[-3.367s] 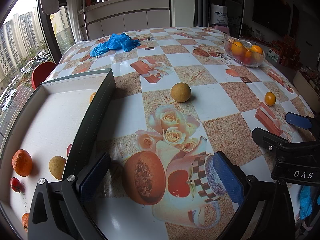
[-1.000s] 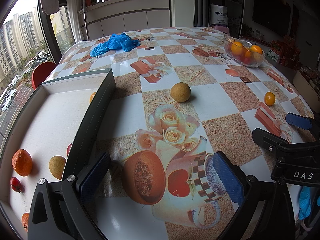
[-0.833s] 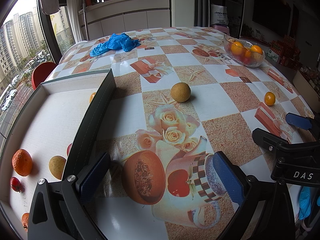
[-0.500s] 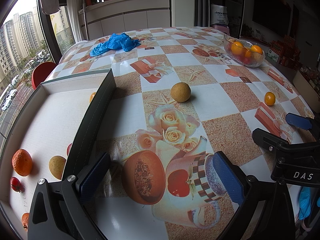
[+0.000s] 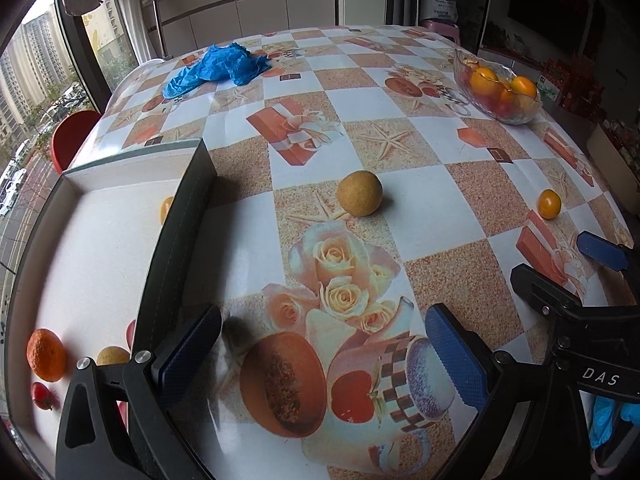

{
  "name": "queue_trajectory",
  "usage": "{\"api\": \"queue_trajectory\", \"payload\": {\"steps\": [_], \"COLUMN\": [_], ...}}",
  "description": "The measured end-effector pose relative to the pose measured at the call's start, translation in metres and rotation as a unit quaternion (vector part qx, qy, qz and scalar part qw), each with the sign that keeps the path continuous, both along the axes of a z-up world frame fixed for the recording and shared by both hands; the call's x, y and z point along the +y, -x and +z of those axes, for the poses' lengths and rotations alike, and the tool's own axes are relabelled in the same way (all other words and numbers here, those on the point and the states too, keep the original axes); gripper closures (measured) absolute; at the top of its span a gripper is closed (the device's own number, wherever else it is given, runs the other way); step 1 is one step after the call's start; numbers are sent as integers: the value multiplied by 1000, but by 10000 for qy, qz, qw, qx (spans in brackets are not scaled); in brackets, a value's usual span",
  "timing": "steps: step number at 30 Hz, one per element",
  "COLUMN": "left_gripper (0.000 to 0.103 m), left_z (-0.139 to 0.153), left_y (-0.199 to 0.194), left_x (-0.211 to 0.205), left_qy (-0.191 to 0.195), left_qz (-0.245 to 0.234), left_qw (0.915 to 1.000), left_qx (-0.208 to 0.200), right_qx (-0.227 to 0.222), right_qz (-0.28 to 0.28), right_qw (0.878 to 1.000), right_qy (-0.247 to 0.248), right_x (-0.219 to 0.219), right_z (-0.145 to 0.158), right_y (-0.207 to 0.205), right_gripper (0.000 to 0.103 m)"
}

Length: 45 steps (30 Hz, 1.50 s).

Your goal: Organize fruits

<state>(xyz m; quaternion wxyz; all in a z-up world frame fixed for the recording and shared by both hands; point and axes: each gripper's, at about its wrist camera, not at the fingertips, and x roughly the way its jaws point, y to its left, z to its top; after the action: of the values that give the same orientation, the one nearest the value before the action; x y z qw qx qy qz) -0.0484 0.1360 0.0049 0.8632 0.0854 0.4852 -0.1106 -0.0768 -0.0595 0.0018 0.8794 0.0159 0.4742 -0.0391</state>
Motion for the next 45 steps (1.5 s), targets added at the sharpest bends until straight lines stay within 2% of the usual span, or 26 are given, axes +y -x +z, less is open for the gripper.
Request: {"api": "queue_trajectory", "payload": {"steps": [1,2,4,5,7,9,10,18,24,29,35,37,38,40,43,45], "left_gripper": [0,0,0,0,0,0,0,0,0,0,0,0,1,1,15,15], "left_z": [2,5,9,10,13,14,15,16,19,14,10,8,7,4,0,1], "left_y": [-2,-5,-10,-12,-16,-20,-21,-36,-49,-57,-55,-55,-56,-57,-58,-58], "left_x": [-2,-3,-8,-11,-16,-20,-21,-30,-33,-43,-45,-44,-44,-45,-46,-43], "left_qy": [-5,20,75,71,52,32,34,97,273,131,47,44,28,20,31,65], "left_qz": [-5,-18,-51,-63,-96,-113,-123,-109,-75,-155,-217,-207,-190,-176,-173,-94], "left_qw": [10000,10000,10000,10000,9999,9999,9999,9999,9996,9998,9997,9998,9998,9998,9998,9999], "left_qx": [-22,-30,-23,-21,-32,-59,-60,-40,-71,-73,-91,-67,-59,-29,48,35], "right_qx": [-43,-81,-110,-123,-154,-177,-192,-346,-358,-298,-341,-355,-353,-364,-329,-306], "right_qz": [34,87,208,271,381,463,476,515,421,534,448,369,345,352,366,376], "right_qw": [10000,9999,9997,9996,9991,9987,9986,9956,9947,9929,9937,9943,9947,9950,9959,9962], "right_qy": [-1,-3,-14,-26,-44,-104,-135,-698,-873,-1021,-972,-936,-904,-859,-753,-723], "right_x": [0,0,2,3,5,7,6,-14,-29,-32,-38,-42,-42,-42,-38,-35], "right_z": [2,4,6,8,9,9,9,16,17,11,11,11,10,10,10,9], "right_y": [0,-1,-3,-4,-5,-4,-3,6,14,17,16,15,14,10,-2,-11], "right_gripper": [17,22,42,48,77,93,94,95,95,93,76,60,57,57,57,57]}}
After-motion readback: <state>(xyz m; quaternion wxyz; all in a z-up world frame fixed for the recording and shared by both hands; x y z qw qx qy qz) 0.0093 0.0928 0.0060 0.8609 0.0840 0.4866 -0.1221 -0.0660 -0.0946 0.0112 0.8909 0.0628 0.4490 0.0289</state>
